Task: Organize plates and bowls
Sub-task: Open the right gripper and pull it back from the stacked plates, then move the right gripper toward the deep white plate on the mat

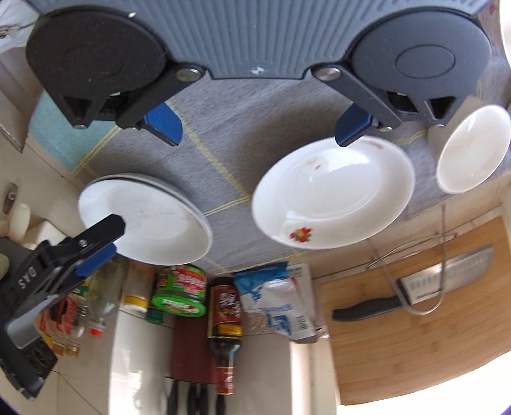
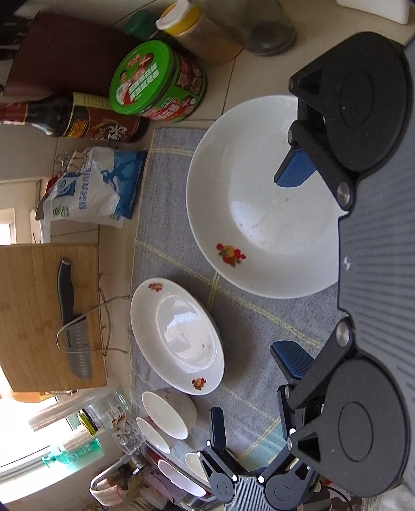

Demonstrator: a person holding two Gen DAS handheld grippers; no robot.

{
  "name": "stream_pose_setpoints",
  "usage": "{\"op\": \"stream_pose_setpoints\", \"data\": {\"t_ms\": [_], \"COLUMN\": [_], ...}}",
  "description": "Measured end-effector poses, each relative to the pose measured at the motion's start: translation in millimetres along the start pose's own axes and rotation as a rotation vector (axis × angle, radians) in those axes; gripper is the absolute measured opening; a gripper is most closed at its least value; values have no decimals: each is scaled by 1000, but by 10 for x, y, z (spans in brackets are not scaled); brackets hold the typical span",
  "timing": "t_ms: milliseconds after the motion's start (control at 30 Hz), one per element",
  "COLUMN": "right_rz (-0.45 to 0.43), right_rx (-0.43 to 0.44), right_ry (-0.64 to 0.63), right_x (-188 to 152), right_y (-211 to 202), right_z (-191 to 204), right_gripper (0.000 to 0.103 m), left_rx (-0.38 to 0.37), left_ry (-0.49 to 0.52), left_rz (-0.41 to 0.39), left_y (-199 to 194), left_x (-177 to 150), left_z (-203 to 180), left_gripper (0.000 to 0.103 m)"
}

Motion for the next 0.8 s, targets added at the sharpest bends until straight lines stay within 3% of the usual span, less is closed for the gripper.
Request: {"op": "stream_pose_setpoints", "data": {"t_ms": [200,800], "right_rz": [11,63], "right_rx": [63,166], "right_ry": [-56,-141], "right_x": [145,558], "right_y": [230,888], "right_z": [284,385], "right_gripper": [103,103], "left_rx": [99,119], "left_ry": [-70,-74], "left_rz": [39,57], "left_y": [37,534], "left_x": [-223,-254], "left_z": [332,503], "left_gripper": [101,103]}}
Point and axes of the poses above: each gripper's, at about its wrist camera, not at the fingertips, and y roughly the way its jaws point, z to its left, x to its top, the point moved 4 cm from there along y, roughly the way its jaws point, and after that the axes turned 14 degrees about -z, right-handed, at the moved point
